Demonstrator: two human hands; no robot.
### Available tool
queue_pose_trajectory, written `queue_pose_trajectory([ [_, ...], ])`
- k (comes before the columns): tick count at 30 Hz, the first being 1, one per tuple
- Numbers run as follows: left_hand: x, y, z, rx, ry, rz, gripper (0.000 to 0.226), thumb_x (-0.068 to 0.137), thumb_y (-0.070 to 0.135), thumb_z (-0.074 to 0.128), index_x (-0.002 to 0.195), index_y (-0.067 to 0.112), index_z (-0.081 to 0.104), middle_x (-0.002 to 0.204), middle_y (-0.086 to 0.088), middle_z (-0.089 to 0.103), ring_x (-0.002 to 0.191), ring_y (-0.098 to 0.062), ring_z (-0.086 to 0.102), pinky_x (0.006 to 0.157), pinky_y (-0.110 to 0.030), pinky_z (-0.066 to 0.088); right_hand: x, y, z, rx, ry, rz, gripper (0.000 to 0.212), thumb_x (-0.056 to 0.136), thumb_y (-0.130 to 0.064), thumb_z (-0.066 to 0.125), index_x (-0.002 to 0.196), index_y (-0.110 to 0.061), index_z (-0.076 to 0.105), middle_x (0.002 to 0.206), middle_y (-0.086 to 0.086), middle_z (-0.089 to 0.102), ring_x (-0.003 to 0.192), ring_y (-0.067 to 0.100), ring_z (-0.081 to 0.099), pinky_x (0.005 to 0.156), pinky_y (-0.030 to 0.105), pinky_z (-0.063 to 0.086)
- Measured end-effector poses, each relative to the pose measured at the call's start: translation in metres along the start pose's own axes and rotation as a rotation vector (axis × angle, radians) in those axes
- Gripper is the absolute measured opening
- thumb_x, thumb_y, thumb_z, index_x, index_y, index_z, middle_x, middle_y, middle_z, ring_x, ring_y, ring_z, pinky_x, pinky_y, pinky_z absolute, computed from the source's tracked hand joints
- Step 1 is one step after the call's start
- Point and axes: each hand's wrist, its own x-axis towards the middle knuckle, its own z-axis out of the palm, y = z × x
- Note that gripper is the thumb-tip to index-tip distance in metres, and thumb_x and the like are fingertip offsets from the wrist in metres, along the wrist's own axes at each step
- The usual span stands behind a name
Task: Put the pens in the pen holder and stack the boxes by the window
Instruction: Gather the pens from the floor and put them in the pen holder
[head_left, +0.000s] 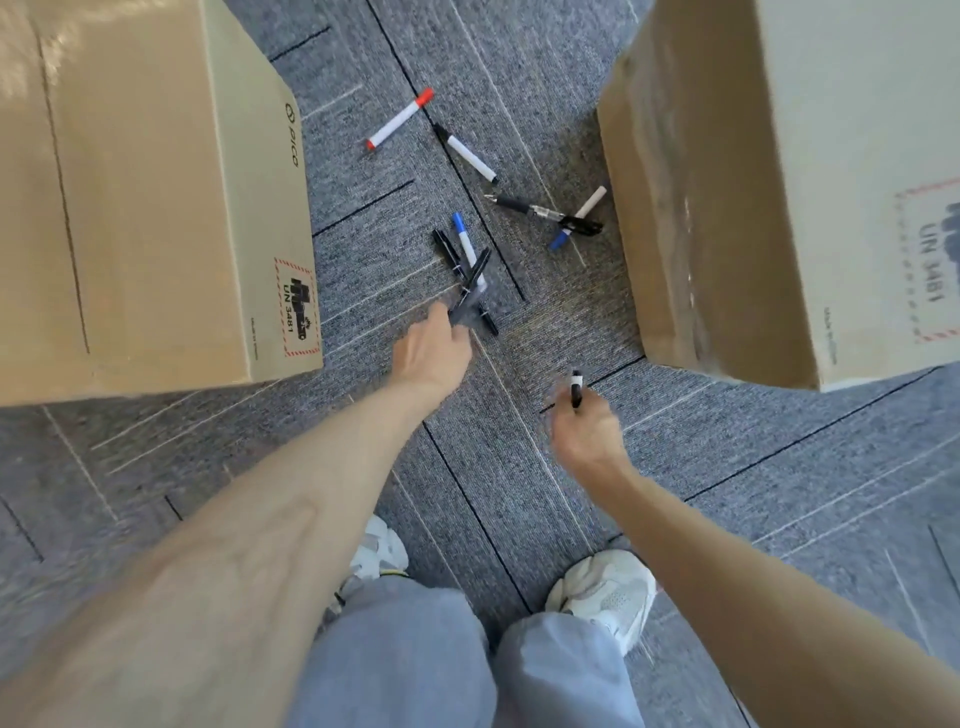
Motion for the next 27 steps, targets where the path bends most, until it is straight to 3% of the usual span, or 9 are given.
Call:
queue_pose_trajectory([
  [3, -0.021, 0.002, -0.022, -0.179, 0.042, -0.048, 0.021, 0.104, 0.028, 0.038, 0.109, 0.011, 0.05, 0.07, 0.001, 0.049, 0.048, -0.013, 0.04, 0.044, -0.027, 0.037, -0.015, -0.016, -0.026, -0.178, 0.017, 0.006, 0.035, 0.108, -0.028, 0.035, 0.11, 0.001, 0.053, 0.077, 0.008, 0.055, 0.054, 0.011, 0.048, 0.038, 0.02, 0.034],
  [5, -0.041, 0.0, -0.046, -0.284, 0.08, -0.101, 0.029, 0.104, 0.035, 0.039, 0.083, 0.017, 0.049, 0.063, 0.004, 0.043, 0.047, -0.013, 0.036, 0.045, -0.024, 0.033, -0.025, -0.033, -0.039, -0.225, 0.051, 0.023, 0.037, 0.107, -0.031, 0.036, 0.107, -0.001, 0.057, 0.082, 0.01, 0.057, 0.06, 0.018, 0.051, 0.046, 0.023, 0.033],
  [7, -0.064, 0.001, -0.071, -0.293, 0.093, -0.161, 0.038, 0.104, 0.037, 0.039, 0.072, 0.017, 0.045, 0.06, 0.004, 0.043, 0.047, -0.014, 0.038, 0.045, -0.025, 0.032, -0.036, -0.055, -0.046, -0.266, 0.047, 0.004, 0.036, 0.105, -0.032, 0.039, 0.101, -0.003, 0.06, 0.081, 0.011, 0.059, 0.069, 0.025, 0.054, 0.057, 0.027, 0.039],
  [10, -0.083, -0.003, -0.096, -0.305, 0.057, -0.272, 0.037, 0.102, 0.036, 0.041, 0.082, 0.01, 0.058, 0.074, -0.006, 0.062, 0.058, -0.024, 0.056, 0.059, -0.037, 0.054, -0.043, -0.09, -0.043, -0.328, 0.03, -0.064, 0.032, 0.104, -0.031, 0.04, 0.097, -0.006, 0.058, 0.09, 0.015, 0.065, 0.077, 0.028, 0.059, 0.07, 0.037, 0.048],
  [13, -0.081, -0.007, -0.101, -0.333, 0.053, -0.312, 0.035, 0.102, 0.032, 0.041, 0.1, 0.004, 0.063, 0.073, -0.008, 0.06, 0.07, -0.03, 0.064, 0.073, -0.049, 0.059, -0.034, -0.121, -0.025, -0.308, -0.007, -0.131, 0.033, 0.106, -0.033, 0.036, 0.105, -0.007, 0.056, 0.107, 0.018, 0.067, 0.089, 0.032, 0.061, 0.078, 0.04, 0.048],
  [16, -0.071, -0.01, -0.09, -0.34, 0.067, -0.335, 0.03, 0.104, 0.029, 0.039, 0.107, 0.005, 0.056, 0.074, -0.009, 0.06, 0.068, -0.029, 0.065, 0.06, -0.04, 0.056, -0.021, -0.133, -0.005, -0.423, -0.008, -0.199, 0.034, 0.104, -0.035, 0.039, 0.111, -0.007, 0.058, 0.112, 0.019, 0.066, 0.099, 0.037, 0.063, 0.085, 0.04, 0.049],
  [19, -0.052, -0.014, -0.073, -0.371, 0.103, -0.342, 0.029, 0.106, 0.028, 0.035, 0.117, 0.006, 0.05, 0.084, -0.011, 0.064, 0.059, -0.018, 0.056, 0.045, -0.025, 0.039, 0.006, -0.138, 0.01, -0.456, 0.05, -0.279, 0.034, 0.099, -0.036, 0.049, 0.117, -0.008, 0.058, 0.118, 0.017, 0.063, 0.103, 0.036, 0.062, 0.086, 0.038, 0.048],
  [23, -0.029, -0.026, -0.054, -0.476, 0.116, -0.345, 0.026, 0.107, 0.027, 0.034, 0.121, 0.008, 0.045, 0.088, -0.009, 0.062, 0.06, -0.014, 0.056, 0.047, -0.022, 0.045, 0.044, -0.147, 0.031, -0.586, 0.1, -0.311, 0.05, 0.099, -0.04, 0.051, 0.136, -0.008, 0.046, 0.14, 0.017, 0.044, 0.116, 0.038, 0.056, 0.087, 0.039, 0.043],
  [27, -0.015, -0.046, -0.043, -0.52, 0.115, -0.345, 0.025, 0.106, 0.028, 0.034, 0.122, 0.013, 0.047, 0.086, -0.006, 0.064, 0.062, -0.015, 0.056, 0.051, -0.026, 0.044, 0.073, -0.142, 0.053, -0.641, 0.138, -0.304, 0.06, 0.097, -0.042, 0.053, 0.142, -0.005, 0.036, 0.149, 0.02, 0.036, 0.12, 0.043, 0.055, 0.093, 0.046, 0.044],
])
